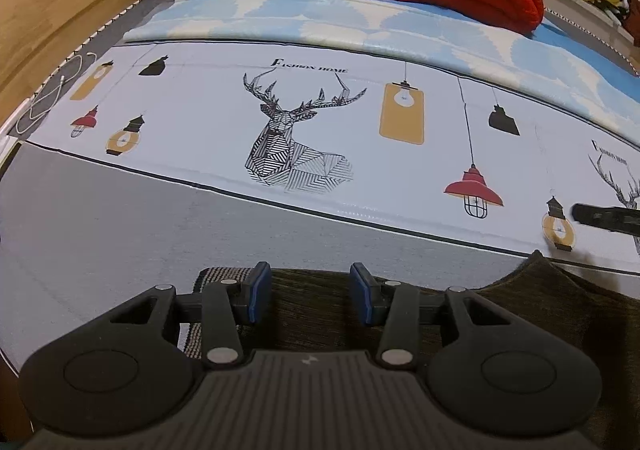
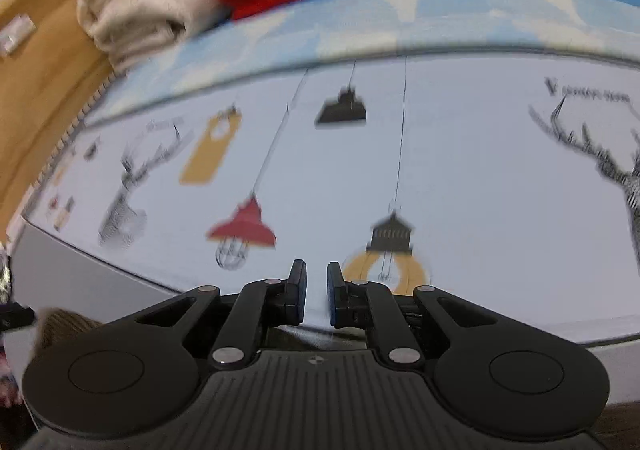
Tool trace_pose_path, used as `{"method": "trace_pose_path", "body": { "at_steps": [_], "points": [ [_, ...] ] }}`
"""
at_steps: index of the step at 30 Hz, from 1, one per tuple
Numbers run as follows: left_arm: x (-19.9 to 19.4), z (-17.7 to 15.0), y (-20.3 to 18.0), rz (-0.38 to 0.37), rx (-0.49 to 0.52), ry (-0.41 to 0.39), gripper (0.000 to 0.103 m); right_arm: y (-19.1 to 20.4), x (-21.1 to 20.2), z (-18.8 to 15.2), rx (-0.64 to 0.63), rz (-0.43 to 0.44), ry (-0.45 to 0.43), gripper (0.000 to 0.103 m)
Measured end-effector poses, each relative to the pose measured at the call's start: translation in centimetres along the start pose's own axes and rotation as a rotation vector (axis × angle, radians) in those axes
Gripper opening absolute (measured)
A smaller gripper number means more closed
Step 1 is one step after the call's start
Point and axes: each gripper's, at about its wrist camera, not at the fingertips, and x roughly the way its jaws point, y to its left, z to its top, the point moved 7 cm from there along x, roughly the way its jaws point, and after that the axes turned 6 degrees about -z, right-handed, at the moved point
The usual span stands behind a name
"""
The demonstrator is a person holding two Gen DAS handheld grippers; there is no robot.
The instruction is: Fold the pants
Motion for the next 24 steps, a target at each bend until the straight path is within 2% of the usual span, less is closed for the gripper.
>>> {"method": "trace_pose_path", "body": {
  "at_steps": [1,3,4,5,10,12,13,14,16,20,24],
  "points": [
    [0.0,0.0,0.2,0.004,-0.007,0.000,0.049,0.0,-0.5,0.0,-0.017,0.025,-0.003,0.016],
    [0.0,0.1,0.8,0.008,-0.029,0.003,0.049,0.0,-0.8,-0.8,-0.048,0.066,0.039,0.037],
    [0.0,0.1,1.0,0.009,-0.038,0.005,0.049,0.0,-0.6,-1.3,-0.058,0.078,0.063,0.052],
    [0.0,0.1,1.1,0.009,-0.047,0.009,0.049,0.0,-0.4,-1.8,-0.069,0.091,0.086,0.055],
    [-0.1,0.0,0.8,0.016,-0.035,0.012,0.049,2.1,0.4,-3.6,-0.158,0.134,0.160,0.054],
    [-0.1,-0.1,0.9,0.021,-0.034,0.012,0.049,3.0,1.1,-4.2,-0.206,0.132,0.186,0.049],
    [-0.1,-0.1,1.0,0.025,-0.037,0.013,0.049,3.3,1.5,-4.5,-0.231,0.121,0.194,0.037],
    [0.0,-0.2,1.2,0.029,-0.040,0.015,0.049,3.5,1.8,-4.7,-0.250,0.107,0.204,0.019],
    [0.1,-0.2,1.7,0.037,-0.044,0.018,0.049,3.8,2.5,-4.9,-0.261,0.104,0.204,0.005],
    [0.5,-0.3,3.0,0.031,-0.058,0.035,0.048,4.0,3.3,-4.4,-0.256,0.062,0.163,0.004],
    [1.6,-1.1,5.0,0.022,-0.077,0.095,0.032,4.4,3.9,-4.4,-0.289,0.038,0.160,0.004]
  ]
}}
